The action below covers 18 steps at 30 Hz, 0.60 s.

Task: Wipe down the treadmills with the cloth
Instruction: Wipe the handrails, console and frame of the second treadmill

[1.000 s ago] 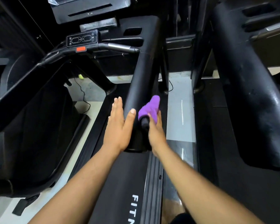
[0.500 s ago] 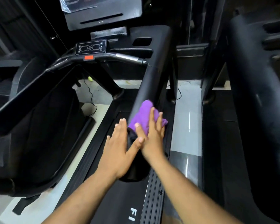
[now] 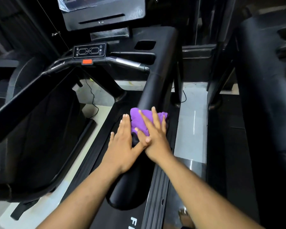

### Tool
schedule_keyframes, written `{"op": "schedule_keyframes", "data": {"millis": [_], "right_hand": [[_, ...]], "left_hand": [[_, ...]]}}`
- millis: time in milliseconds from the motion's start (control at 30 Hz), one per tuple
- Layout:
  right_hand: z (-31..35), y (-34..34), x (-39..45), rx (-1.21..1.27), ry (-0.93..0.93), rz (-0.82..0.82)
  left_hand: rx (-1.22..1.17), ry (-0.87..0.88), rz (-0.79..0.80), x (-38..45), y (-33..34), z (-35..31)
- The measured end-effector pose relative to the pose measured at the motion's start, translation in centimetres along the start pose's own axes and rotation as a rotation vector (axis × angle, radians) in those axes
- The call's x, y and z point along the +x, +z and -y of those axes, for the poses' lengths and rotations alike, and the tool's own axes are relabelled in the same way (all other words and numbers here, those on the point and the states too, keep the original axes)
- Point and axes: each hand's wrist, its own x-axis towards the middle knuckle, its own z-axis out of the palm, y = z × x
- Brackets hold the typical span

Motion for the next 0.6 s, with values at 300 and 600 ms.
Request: {"op": "schedule_keyframes", "data": {"millis": [300, 600], "right_hand": [[-4.5, -2.0, 8.9, 0.491, 0.259, -0.191], [-3.3, 2.3, -1.0, 0.637, 0.352, -0.262]], "left_hand": [[0.126, 0.009, 0.008, -0.1, 0.2, -0.2], [0.094, 0.023, 0.007, 0.0, 0.5, 0.1]]}}
